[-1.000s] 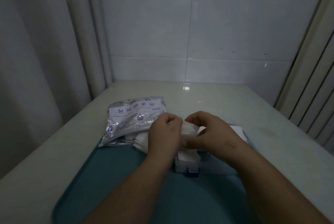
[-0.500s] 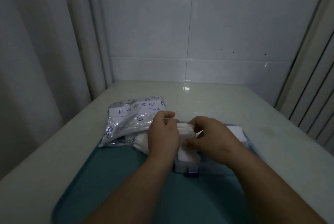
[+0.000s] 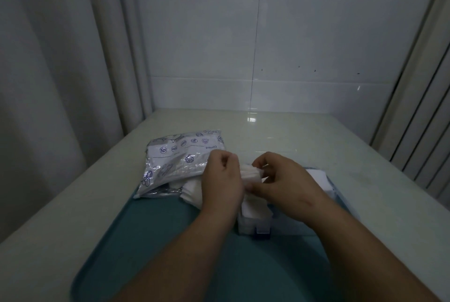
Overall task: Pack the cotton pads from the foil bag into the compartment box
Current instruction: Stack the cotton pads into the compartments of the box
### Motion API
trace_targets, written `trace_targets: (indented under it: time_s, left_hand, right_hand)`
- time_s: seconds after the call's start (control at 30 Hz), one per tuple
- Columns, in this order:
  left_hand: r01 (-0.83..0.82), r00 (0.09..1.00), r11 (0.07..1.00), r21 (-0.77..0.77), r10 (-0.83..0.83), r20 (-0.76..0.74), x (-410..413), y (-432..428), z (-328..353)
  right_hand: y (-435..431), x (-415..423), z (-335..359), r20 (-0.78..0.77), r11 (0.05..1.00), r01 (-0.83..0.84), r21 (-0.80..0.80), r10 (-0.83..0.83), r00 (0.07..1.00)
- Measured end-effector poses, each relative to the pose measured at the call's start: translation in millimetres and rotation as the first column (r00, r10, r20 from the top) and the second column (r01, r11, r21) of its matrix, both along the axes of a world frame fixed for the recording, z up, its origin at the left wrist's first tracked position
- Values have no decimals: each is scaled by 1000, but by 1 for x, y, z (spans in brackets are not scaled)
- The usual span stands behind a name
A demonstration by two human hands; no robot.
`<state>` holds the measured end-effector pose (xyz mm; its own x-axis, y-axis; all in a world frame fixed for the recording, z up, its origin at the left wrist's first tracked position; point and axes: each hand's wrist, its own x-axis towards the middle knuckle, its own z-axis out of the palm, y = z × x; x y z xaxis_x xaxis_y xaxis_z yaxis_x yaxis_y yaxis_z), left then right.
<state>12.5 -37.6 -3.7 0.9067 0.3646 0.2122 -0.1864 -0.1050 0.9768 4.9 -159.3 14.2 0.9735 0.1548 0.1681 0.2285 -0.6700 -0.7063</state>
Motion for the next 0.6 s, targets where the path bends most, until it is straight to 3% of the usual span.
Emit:
trace_targets:
  time_s: [0.23,0.37,0.47,0.6]
  left_hand:
    - [47,999,995,-85,-48,-8,-4,1,4]
    - [252,967,945,-207,-239,88,-7,6,8]
    - [403,911,912,-77,-391,133,-11,12,11]
    - [422,904,903,77,-426,41,-12,11,15]
  right_hand:
    - [0,-3,3,-7,999,-24,-32,24,1000]
    - [-12,-5,17,30,1000,11,29,-12,999]
    - [-25,-8,28,-4,991,4,132,-4,1000]
    - [-30,-7,29,-104,928,59,369,-22,994]
